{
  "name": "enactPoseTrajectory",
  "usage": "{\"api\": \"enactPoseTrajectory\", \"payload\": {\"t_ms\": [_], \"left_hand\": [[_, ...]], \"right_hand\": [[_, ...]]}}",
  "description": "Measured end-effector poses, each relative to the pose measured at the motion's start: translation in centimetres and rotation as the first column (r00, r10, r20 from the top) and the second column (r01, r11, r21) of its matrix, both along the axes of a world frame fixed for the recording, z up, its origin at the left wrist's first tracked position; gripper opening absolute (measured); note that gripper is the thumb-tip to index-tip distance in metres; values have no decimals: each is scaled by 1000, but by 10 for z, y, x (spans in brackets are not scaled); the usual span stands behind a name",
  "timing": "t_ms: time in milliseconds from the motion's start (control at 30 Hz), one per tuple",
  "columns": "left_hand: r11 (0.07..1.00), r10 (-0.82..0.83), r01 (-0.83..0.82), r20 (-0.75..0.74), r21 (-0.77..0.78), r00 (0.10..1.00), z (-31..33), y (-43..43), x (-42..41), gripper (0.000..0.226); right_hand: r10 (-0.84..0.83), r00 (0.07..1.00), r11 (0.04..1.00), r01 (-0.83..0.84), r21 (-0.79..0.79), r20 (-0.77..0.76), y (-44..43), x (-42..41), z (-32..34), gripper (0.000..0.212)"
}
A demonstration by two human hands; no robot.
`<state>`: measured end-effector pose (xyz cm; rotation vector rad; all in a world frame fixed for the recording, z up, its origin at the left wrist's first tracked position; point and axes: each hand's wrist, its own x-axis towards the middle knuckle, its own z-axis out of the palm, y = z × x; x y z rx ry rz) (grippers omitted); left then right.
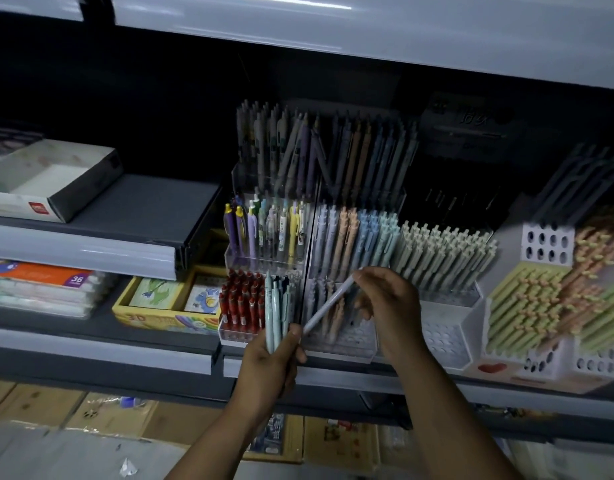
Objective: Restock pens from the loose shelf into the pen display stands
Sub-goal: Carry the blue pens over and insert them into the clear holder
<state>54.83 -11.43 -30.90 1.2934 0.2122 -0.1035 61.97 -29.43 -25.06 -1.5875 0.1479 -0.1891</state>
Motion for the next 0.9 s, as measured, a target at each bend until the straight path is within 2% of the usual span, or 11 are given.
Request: {"api": "enactPoseTrajectory", "payload": {"t_ms": [133, 267, 533, 800, 900], "left_hand": [[1000, 26, -26, -29, -12, 999, -2, 2, -1, 28], [999, 32, -31, -53, 17, 998, -1, 2, -2, 31], [1000, 8, -10, -62, -30, 998, 3, 4, -3, 23], [999, -16, 13, -58, -51, 998, 10, 7, -4, 30], [998, -12, 8, -65, -58, 998, 11, 8, -4, 30]], "right_hand": [[-24, 992, 964, 56, -261, 124, -1, 3, -9, 1], [51, 978, 881, 52, -471, 204, 9, 4, -16, 7], [85, 958, 851, 73, -521, 273, 14, 7, -25, 10], [167, 970, 774, -20, -633, 174, 18, 11, -41, 6], [225, 951, 695, -4, -719, 212, 19, 12, -45, 6]]}}
